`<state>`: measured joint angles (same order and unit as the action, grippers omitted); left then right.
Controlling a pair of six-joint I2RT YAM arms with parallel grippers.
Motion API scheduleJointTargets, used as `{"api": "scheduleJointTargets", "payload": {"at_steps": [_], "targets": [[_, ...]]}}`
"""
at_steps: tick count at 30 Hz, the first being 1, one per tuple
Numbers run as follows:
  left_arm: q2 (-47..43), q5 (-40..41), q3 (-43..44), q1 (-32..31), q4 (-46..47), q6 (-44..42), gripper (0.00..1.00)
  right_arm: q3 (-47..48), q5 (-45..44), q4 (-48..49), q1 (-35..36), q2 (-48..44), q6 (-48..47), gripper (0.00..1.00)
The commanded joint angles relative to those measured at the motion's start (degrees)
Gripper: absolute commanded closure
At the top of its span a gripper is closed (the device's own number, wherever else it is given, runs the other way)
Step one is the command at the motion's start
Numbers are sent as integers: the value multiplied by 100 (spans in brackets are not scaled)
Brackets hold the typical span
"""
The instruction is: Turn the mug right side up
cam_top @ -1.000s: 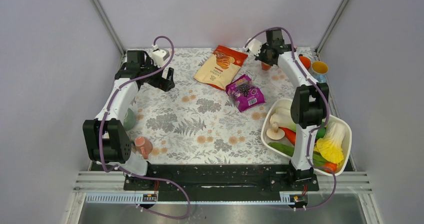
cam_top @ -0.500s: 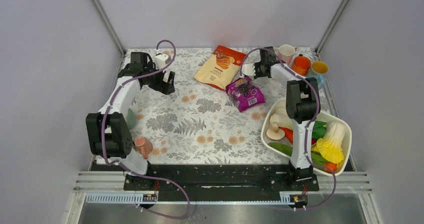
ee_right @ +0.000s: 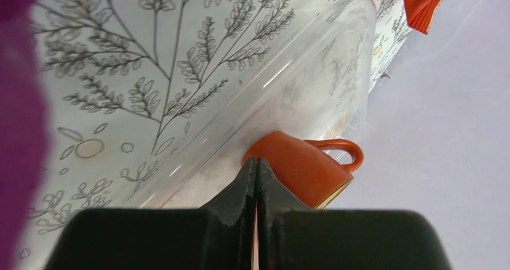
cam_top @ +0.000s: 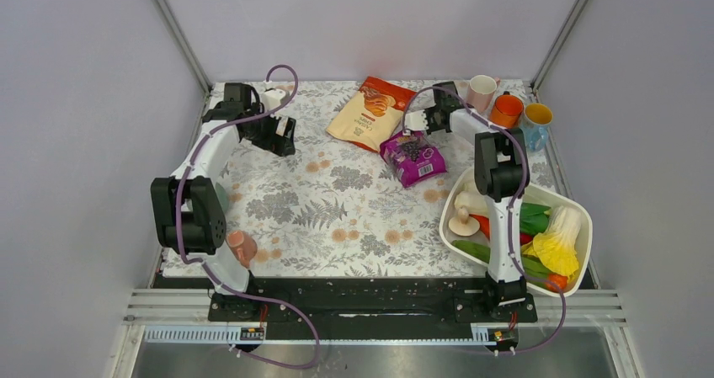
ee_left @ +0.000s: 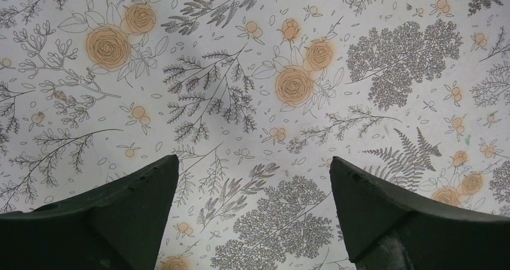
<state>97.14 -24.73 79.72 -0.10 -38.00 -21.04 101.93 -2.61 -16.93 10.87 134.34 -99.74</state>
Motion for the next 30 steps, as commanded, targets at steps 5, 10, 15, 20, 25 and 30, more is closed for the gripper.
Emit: {"api": "scheduleJointTargets", "payload": {"at_steps": [5,10,15,20,25,30], "targets": [[111,123,324,157,-50,-103,1,563,-304,-142,-51,319,-287,100],[190,124,415,168,-108,-89,1,940,-209,-156,-139,571,-263,100],[234,101,467,162,-127,-66,1,1140,-58,-151,-194,738,-298,100],[265,118,483,162,-129,-59,1,1113,-1,-24,-217,746,-347,100],[208,114,472,163,-129,-64,1,516,28,-64,-164,283,-393,100],[122,76,460,164,-130,-80,1,-151,-103,-59,-171,-192,-413,100]]}}
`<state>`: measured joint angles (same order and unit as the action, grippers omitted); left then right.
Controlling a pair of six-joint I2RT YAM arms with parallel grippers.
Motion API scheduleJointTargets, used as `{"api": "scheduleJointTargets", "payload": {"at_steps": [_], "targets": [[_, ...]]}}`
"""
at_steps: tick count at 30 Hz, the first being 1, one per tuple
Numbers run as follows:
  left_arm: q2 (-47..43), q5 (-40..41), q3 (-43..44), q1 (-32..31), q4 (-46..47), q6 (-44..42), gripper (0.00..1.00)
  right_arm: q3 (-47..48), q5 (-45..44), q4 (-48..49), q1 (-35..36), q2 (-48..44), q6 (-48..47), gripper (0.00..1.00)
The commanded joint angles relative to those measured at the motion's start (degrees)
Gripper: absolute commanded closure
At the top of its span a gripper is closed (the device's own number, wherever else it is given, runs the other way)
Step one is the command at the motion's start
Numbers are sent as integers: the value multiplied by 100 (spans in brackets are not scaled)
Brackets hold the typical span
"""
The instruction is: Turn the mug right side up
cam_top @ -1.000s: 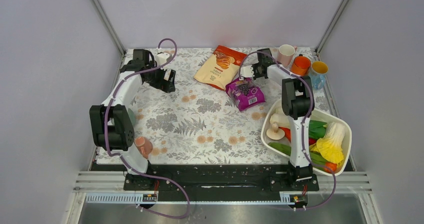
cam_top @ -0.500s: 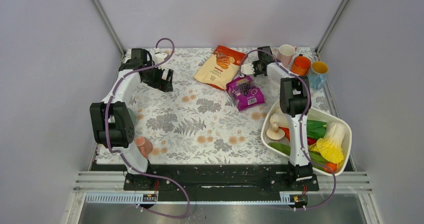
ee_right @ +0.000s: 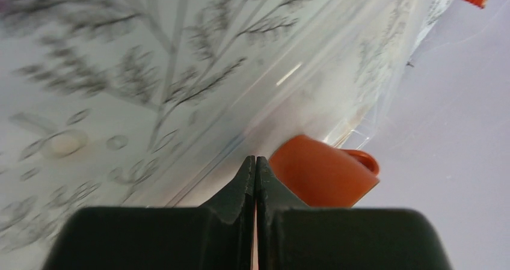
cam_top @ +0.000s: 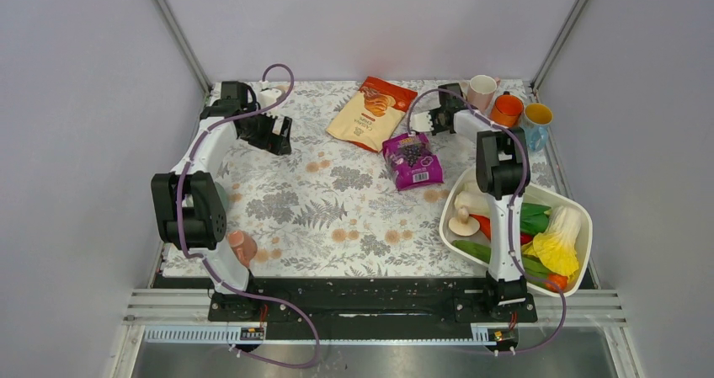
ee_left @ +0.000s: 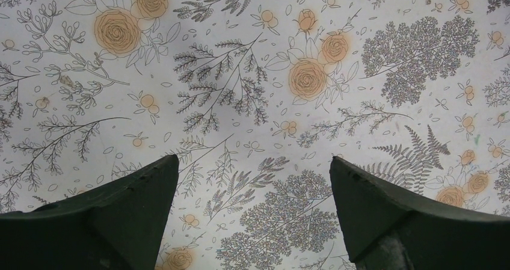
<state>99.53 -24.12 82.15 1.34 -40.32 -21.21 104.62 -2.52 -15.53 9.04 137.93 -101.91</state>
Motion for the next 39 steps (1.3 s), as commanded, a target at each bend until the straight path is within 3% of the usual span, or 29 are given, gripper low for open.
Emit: {"api": "scheduleJointTargets", "payload": {"at_steps": [1,6,28,39], "targets": [[-125,4,214,19,107,-57,1,-475,-124,-200,7,-582,-192,100],[-165,-39,210,21,103,-33,1,-374,-159,-229,-96,-456,-165,100],[165,125,481,21,-81,-88,1,1754,-67,-245,-315,1176,134,100],[223,63,546,22,-148,-124,1,1243,-178,-240,-302,757,157,100]]}}
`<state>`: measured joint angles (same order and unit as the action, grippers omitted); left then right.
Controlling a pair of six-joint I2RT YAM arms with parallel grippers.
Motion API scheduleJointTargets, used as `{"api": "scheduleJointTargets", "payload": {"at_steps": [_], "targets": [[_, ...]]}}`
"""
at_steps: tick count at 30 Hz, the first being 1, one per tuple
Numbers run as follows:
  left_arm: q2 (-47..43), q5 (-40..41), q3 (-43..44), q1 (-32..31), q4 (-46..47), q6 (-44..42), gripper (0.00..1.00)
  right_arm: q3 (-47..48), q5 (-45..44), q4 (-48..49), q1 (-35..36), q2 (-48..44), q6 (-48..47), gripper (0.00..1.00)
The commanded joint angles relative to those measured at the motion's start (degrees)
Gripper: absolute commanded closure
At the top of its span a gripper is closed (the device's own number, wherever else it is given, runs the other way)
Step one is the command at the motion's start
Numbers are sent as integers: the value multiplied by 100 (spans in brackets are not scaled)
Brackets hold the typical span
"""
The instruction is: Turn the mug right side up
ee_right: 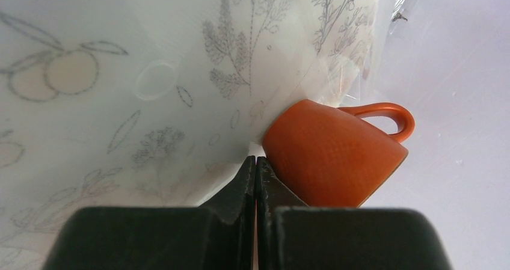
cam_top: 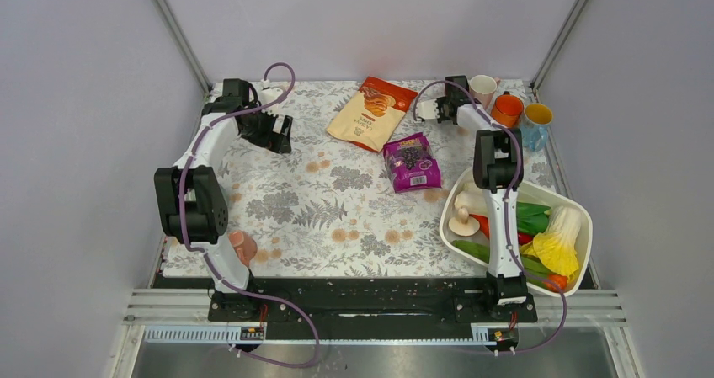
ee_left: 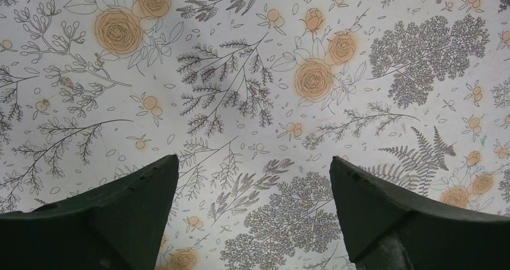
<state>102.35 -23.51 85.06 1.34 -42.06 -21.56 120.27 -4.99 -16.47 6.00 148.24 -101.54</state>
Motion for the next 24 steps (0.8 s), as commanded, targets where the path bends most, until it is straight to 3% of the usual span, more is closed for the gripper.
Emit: {"api": "scheduleJointTargets", "payload": {"at_steps": [1,10,14,16,19,20,21,22,24], "targets": [[-76,-26,249,24,19,-94,1,-456,67,-95,12,-397,128,100],[-341,-319,345,8,-388,-405,1,-1897,472,745,63,-1733,629,100],[-477,127,524,-46,-923,-850,1,-2275,814,997,77,-2296,1219,98],[-441,382,701,-63,-1461,-1136,1,-2435,913,1150,113,-2603,1554,83],[-506,695,750,-64,-2307,-1694,1,-2674,952,1355,223,-3098,2220,49],[-557,802,700,-67,-2571,-1915,1,-2747,970,1388,283,-3271,2583,35],[-614,896,626,-62,-2872,-2188,1,-2801,993,1431,320,-3429,2895,11],[-647,984,560,-68,-3186,-2566,1,-2892,993,1507,375,-3590,3278,2],[-626,1105,456,-62,-3829,-3032,1,-3021,987,1785,495,-3887,4064,1]]}}
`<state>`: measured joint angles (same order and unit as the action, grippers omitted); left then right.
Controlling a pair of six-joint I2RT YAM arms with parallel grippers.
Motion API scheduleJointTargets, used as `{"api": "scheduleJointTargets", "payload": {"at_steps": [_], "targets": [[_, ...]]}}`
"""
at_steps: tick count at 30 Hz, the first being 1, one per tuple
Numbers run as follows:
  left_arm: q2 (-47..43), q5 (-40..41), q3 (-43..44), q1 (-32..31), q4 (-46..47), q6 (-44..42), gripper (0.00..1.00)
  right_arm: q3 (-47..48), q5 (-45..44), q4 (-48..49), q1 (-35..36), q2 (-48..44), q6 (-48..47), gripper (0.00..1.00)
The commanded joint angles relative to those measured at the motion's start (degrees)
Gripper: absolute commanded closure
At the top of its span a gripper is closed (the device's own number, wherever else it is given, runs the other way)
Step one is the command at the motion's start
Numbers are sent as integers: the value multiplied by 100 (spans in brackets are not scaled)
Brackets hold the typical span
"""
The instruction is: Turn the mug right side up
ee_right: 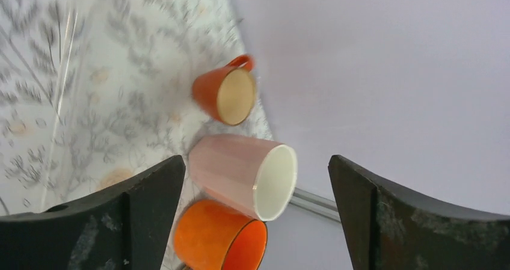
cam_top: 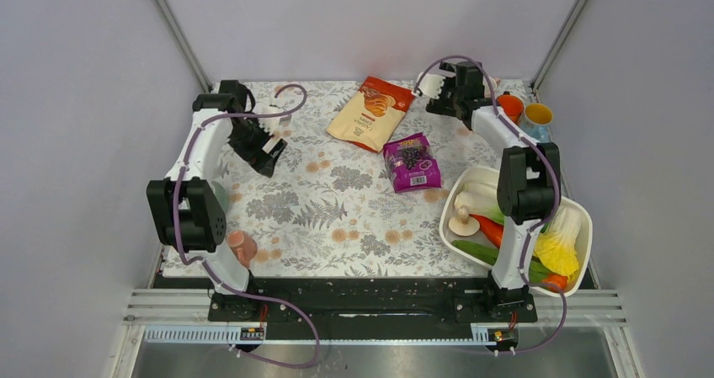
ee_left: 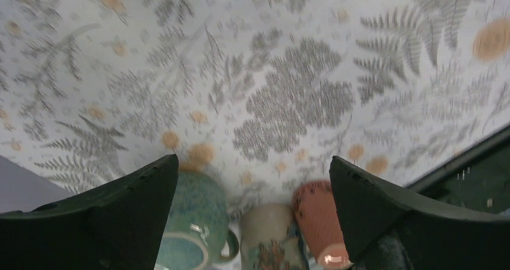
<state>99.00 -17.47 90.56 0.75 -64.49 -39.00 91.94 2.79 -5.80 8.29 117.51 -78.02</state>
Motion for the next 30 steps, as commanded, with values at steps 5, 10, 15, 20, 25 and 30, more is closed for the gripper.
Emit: {"api": "scheduleJointTargets", "payload": {"at_steps": [5,10,15,20,25,30], "targets": [[-360,1277,-543,-4,-2157,-1925,1,-531,345,645,757,-1473,2887,1],[-867,1421,-998,-37,-2197,-2374,1,-1360,134,788,1475,-1994,3022,0],[-693,1495,-1270,-749,-1958,-1549,2,-1594,-22,829,1675,-2211,3875,1],[-219,1721,-1518,-1056,-1637,-225,1,-2361,63,1125,1716,-2634,4679,1],[54,1864,-1615,-1020,-1778,658,1,-3276,162,1502,1761,-2952,4650,1],[-142,2532,-2132,-1091,-1952,795,1,-3050,-247,1255,1785,-2724,4637,1]]}}
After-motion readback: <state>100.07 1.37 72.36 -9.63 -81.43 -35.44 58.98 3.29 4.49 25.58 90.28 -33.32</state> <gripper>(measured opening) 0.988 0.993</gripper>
